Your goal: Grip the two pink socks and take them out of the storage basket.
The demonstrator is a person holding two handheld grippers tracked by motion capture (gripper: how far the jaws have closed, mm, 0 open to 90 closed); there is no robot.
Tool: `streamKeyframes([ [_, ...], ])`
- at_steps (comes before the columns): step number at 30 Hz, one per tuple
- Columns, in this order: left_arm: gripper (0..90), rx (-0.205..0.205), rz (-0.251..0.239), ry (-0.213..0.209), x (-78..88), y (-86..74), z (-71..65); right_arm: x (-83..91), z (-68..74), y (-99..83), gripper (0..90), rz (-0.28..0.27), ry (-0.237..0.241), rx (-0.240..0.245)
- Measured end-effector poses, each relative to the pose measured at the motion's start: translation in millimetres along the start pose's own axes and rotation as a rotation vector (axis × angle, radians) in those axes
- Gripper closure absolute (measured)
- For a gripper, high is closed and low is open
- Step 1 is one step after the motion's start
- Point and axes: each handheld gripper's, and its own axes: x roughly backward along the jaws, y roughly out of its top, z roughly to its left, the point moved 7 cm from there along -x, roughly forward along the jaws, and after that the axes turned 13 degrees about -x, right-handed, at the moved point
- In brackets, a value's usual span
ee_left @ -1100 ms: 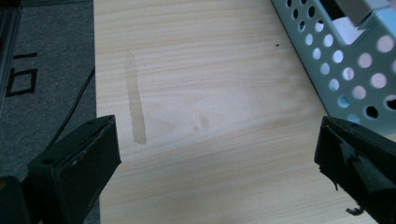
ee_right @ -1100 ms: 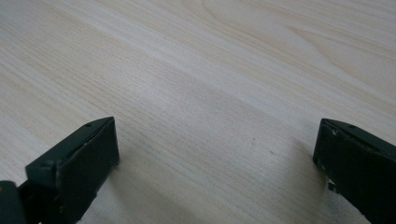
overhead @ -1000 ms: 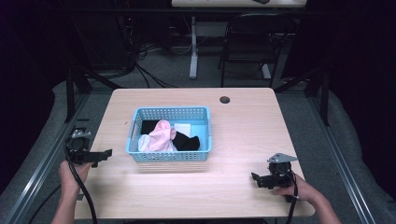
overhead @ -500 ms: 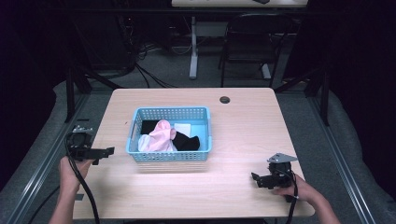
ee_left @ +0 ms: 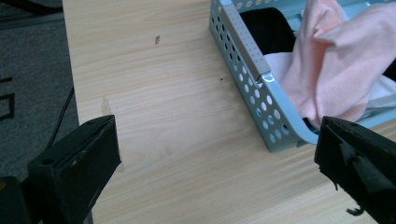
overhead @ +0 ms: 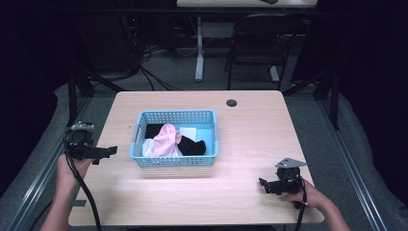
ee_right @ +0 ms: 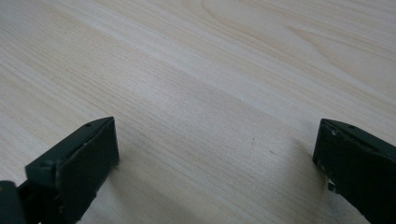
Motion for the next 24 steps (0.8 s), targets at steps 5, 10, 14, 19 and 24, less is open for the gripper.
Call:
streamKeyframes([
  [5, 0.0, -0.017, -0.012, -0.01, 4.9, 11.0, -1.4, 0.0, 0.0, 0.0, 0.0, 0.0, 0.0, 0.0],
  [10, 0.0, -0.042, -0.002, -0.036, 1.8, 21.9, -9.0, 0.0, 0.0, 0.0, 0.0, 0.001, 0.002, 0.0],
  [14, 0.0, -0.057, -0.008, -0.068, -2.1, 29.6, -17.3, 0.0, 0.0, 0.0, 0.0, 0.0, 0.0, 0.0],
  [19, 0.0, -0.069, -0.012, -0.089, -6.1, 34.1, -24.2, 0.0, 0.0, 0.0, 0.0, 0.0, 0.0, 0.0],
  [24, 0.0, -0.097, -0.006, -0.111, -12.2, 42.2, -36.7, 0.0, 0.1, 0.0, 0.0, 0.001, 0.002, 0.002],
])
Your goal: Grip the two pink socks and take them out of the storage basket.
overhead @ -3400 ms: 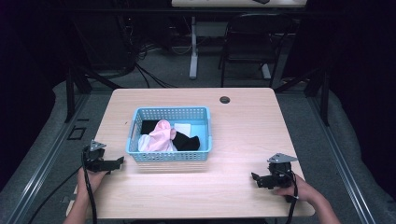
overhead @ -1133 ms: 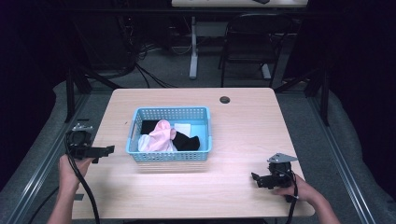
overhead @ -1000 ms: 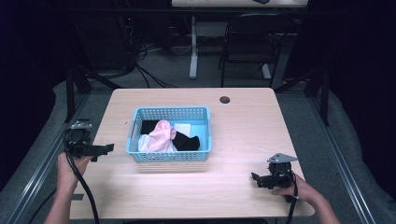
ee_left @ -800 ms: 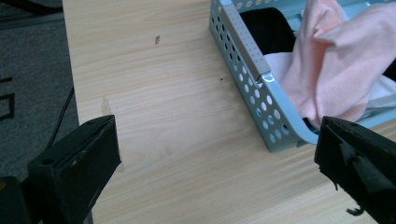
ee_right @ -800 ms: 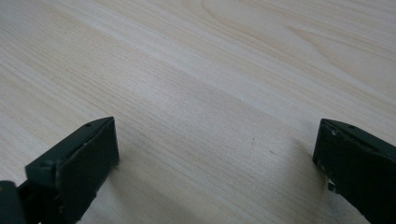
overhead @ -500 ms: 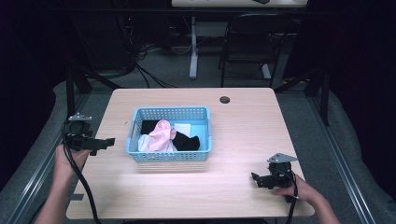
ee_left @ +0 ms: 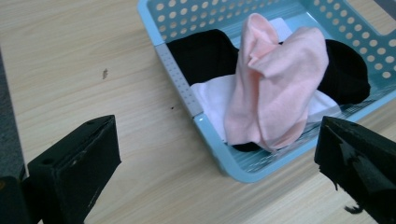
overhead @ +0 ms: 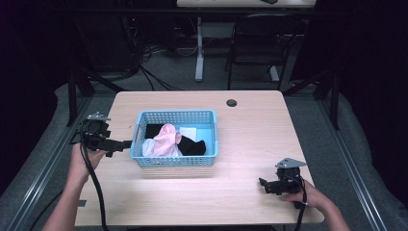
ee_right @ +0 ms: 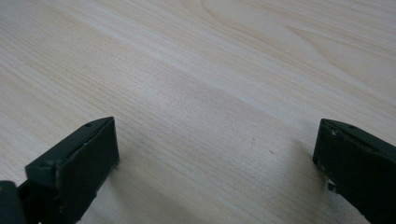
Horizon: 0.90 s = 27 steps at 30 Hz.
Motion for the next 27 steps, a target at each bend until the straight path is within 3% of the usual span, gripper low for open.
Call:
streamKeyframes([
  [25, 0.0, -0.14, 0.059, -0.087, -33.8, 46.1, -39.8, 0.0, 0.0, 0.0, 0.0, 0.0, 0.0, -0.001],
  [27, 0.0, -0.155, 0.069, -0.121, -39.9, 51.9, -46.1, 0.0, -0.1, 0.0, 0.0, 0.001, 0.0, -0.001],
])
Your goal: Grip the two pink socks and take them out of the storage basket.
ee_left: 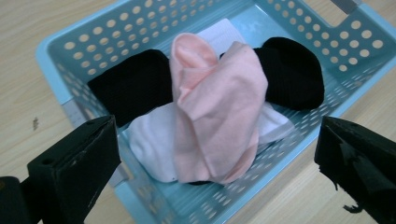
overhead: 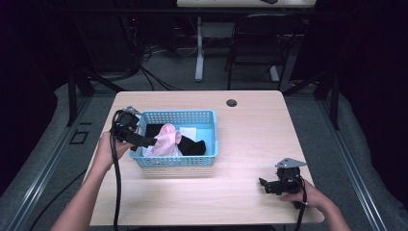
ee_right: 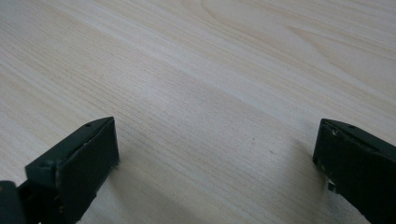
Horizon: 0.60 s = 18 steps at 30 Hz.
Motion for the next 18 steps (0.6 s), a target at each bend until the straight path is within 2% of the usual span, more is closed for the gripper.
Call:
streamKeyframes([
  [5, 0.0, -0.015, 0.029, -0.032, -11.5, 9.6, -5.9, 0.0, 0.0, 0.0, 0.0, -0.001, -0.001, 0.001],
  [10, 0.0, -0.053, 0.081, -0.029, -24.1, 14.8, -11.6, 0.0, 0.0, 0.0, 0.0, 0.0, 0.0, 0.0],
  [16, 0.2, -0.066, 0.123, -0.034, -38.9, 18.3, -15.0, 0.0, -0.1, 0.0, 0.0, 0.0, -0.001, -0.001],
  [18, 2.0, -0.081, 0.149, -0.004, -48.2, 19.4, -14.4, 0.0, 0.0, 0.0, 0.0, -0.001, -0.001, -0.001],
])
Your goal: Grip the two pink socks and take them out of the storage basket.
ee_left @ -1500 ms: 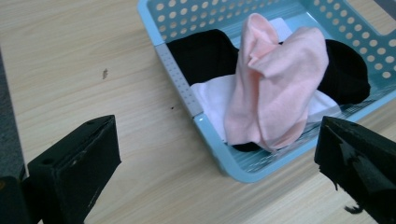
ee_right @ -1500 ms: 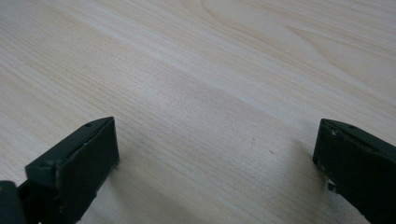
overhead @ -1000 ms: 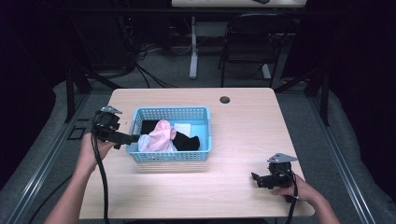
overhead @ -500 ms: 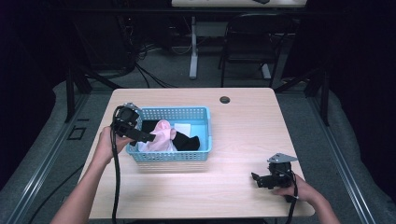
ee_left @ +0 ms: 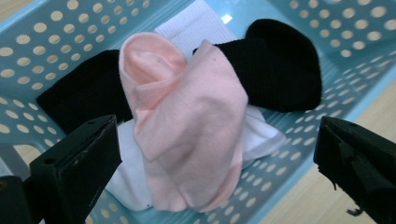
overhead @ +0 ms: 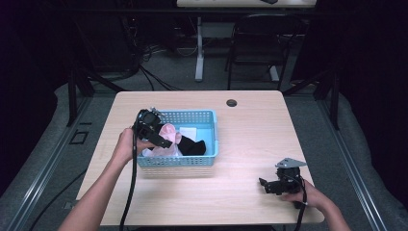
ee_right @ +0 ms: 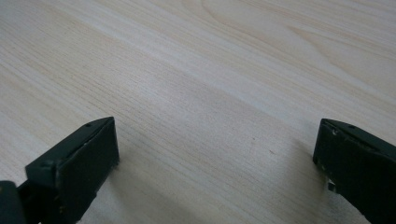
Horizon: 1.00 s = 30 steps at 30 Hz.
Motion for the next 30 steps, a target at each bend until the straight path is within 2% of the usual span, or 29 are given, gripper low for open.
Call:
streamKeyframes([
  [4, 14.3, 0.001, 0.024, 0.023, -9.3, 0.7, 2.0, 0.0, 0.0, 0.0, 0.0, 0.001, 0.001, 0.001],
  [6, 14.8, -0.005, 0.049, 0.044, -15.9, -0.5, 4.6, 0.0, 0.0, 0.0, 0.0, 0.001, 0.001, 0.001],
  [7, 15.5, 0.005, 0.064, 0.024, -22.4, -2.8, 6.2, 0.0, 0.0, 0.0, 0.0, 0.001, 0.002, 0.001],
  [9, 18.6, 0.017, 0.081, 0.011, -28.1, -5.1, 7.2, 0.0, 0.0, 0.0, 0.0, 0.0, 0.0, 0.0],
  [16, 43.2, 0.022, 0.087, 0.009, -29.9, -6.4, 7.3, 0.0, 0.0, 0.0, 0.0, 0.001, 0.002, 0.001],
  [24, 68.9, 0.001, 0.098, 0.003, -32.6, -10.1, 5.0, 0.0, 0.0, 0.0, 0.0, 0.001, 0.001, 0.001],
  [30, 82.2, -0.005, 0.056, 0.003, -22.9, -9.5, 5.9, 0.0, 0.0, 0.0, 0.0, 0.0, 0.0, 0.001],
])
